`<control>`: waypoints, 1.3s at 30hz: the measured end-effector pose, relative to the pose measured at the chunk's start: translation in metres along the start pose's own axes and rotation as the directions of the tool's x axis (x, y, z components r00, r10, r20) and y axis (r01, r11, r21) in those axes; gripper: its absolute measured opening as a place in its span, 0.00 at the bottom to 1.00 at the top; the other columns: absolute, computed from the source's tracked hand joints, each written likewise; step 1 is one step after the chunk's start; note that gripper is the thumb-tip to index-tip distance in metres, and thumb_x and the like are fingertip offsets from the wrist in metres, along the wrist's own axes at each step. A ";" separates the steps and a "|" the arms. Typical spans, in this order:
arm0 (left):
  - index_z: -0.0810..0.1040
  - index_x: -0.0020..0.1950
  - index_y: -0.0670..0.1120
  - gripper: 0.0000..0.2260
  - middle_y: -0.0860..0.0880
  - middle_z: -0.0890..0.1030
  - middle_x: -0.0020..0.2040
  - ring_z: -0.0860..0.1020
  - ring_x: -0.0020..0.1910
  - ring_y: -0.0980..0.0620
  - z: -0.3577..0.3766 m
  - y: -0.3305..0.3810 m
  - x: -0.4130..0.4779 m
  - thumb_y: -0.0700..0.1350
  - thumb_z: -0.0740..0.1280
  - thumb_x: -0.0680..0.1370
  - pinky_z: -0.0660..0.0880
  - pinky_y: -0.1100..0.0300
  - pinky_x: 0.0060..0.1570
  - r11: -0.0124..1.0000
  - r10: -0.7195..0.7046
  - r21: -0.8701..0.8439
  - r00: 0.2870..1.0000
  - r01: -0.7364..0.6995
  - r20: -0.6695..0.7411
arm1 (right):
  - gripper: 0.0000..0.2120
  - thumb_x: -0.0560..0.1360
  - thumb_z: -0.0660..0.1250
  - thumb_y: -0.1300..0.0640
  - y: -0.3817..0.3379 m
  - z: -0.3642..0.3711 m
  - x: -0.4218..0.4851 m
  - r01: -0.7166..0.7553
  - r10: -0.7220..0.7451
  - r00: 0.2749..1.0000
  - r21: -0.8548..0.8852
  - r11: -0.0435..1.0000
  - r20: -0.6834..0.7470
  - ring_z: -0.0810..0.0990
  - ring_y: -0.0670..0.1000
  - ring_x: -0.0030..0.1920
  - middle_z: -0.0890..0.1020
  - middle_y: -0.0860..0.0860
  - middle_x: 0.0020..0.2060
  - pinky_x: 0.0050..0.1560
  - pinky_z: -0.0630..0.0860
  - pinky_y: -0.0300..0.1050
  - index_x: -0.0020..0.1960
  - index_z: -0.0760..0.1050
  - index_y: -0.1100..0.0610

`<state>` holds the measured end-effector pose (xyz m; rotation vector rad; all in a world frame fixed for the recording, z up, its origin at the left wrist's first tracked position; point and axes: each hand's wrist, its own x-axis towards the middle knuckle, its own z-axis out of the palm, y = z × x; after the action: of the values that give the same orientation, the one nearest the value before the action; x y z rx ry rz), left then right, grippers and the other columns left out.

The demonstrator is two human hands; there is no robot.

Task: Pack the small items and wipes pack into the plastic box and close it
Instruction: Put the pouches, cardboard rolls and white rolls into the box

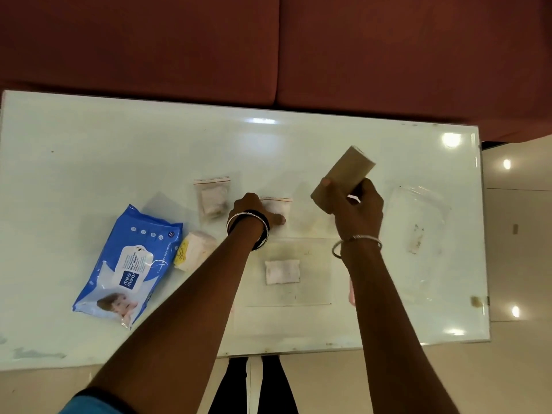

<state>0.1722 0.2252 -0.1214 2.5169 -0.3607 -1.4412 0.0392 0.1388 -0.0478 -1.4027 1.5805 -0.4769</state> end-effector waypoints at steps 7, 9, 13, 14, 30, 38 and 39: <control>0.78 0.44 0.43 0.21 0.47 0.82 0.42 0.79 0.42 0.47 -0.022 -0.006 -0.028 0.57 0.77 0.63 0.71 0.60 0.37 0.900 0.096 -0.382 0.951 -0.209 -0.295 | 0.20 0.63 0.81 0.54 0.028 -0.044 -0.071 -0.095 0.077 0.952 0.047 0.994 0.298 0.86 0.47 0.42 0.87 0.48 0.41 0.41 0.81 0.40 0.51 0.79 0.53; 0.81 0.47 0.43 0.22 0.48 0.82 0.42 0.79 0.39 0.51 -0.041 -0.013 -0.048 0.57 0.77 0.62 0.73 0.62 0.36 0.786 0.053 -0.551 0.919 -0.280 -0.391 | 0.21 0.61 0.82 0.55 0.040 -0.045 -0.084 -0.127 0.132 0.940 -0.036 0.991 0.313 0.86 0.45 0.40 0.88 0.48 0.38 0.38 0.79 0.38 0.51 0.78 0.53; 0.81 0.41 0.37 0.24 0.44 0.80 0.39 0.80 0.41 0.45 -0.068 -0.059 -0.097 0.57 0.75 0.60 0.80 0.46 0.47 0.621 0.005 -0.741 0.947 -0.255 -0.322 | 0.22 0.59 0.82 0.54 0.056 -0.033 -0.107 -0.241 0.297 0.859 -0.183 0.953 0.416 0.87 0.52 0.44 0.88 0.52 0.41 0.48 0.83 0.52 0.50 0.79 0.55; 0.81 0.43 0.39 0.22 0.43 0.81 0.42 0.81 0.46 0.43 -0.069 -0.073 -0.108 0.56 0.75 0.61 0.80 0.45 0.50 0.604 0.004 -0.767 0.963 -0.217 -0.270 | 0.23 0.59 0.82 0.53 0.058 -0.026 -0.111 -0.259 0.338 0.835 -0.233 0.937 0.434 0.86 0.54 0.45 0.88 0.53 0.42 0.51 0.82 0.54 0.51 0.79 0.56; 0.79 0.44 0.59 0.17 0.58 0.84 0.44 0.82 0.51 0.53 -0.011 -0.137 -0.147 0.59 0.73 0.58 0.78 0.43 0.55 0.676 0.071 -0.728 0.994 -0.113 -0.089 | 0.13 0.64 0.75 0.58 0.086 0.067 -0.098 -0.254 0.413 0.852 -0.436 0.863 0.322 0.85 0.57 0.45 0.87 0.56 0.43 0.48 0.80 0.42 0.48 0.85 0.55; 0.79 0.55 0.50 0.19 0.52 0.82 0.52 0.79 0.51 0.57 -0.014 -0.137 -0.156 0.52 0.75 0.67 0.78 0.60 0.48 0.796 0.069 -0.581 0.979 -0.169 -0.190 | 0.18 0.68 0.77 0.51 0.086 0.044 -0.108 -0.221 0.324 0.907 -0.352 0.910 0.270 0.84 0.53 0.47 0.86 0.53 0.43 0.54 0.78 0.45 0.56 0.81 0.55; 0.78 0.55 0.49 0.21 0.53 0.82 0.51 0.79 0.49 0.60 -0.014 -0.135 -0.159 0.54 0.75 0.65 0.74 0.67 0.42 0.828 0.068 -0.525 0.965 -0.195 -0.252 | 0.16 0.70 0.76 0.51 0.080 0.037 -0.112 -0.247 0.321 0.912 -0.281 0.927 0.257 0.85 0.55 0.48 0.86 0.54 0.44 0.55 0.80 0.48 0.55 0.81 0.56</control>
<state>0.1206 0.4048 -0.0266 2.0997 -0.0608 -1.0066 0.0144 0.2737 -0.0861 -1.3178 1.5936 0.1084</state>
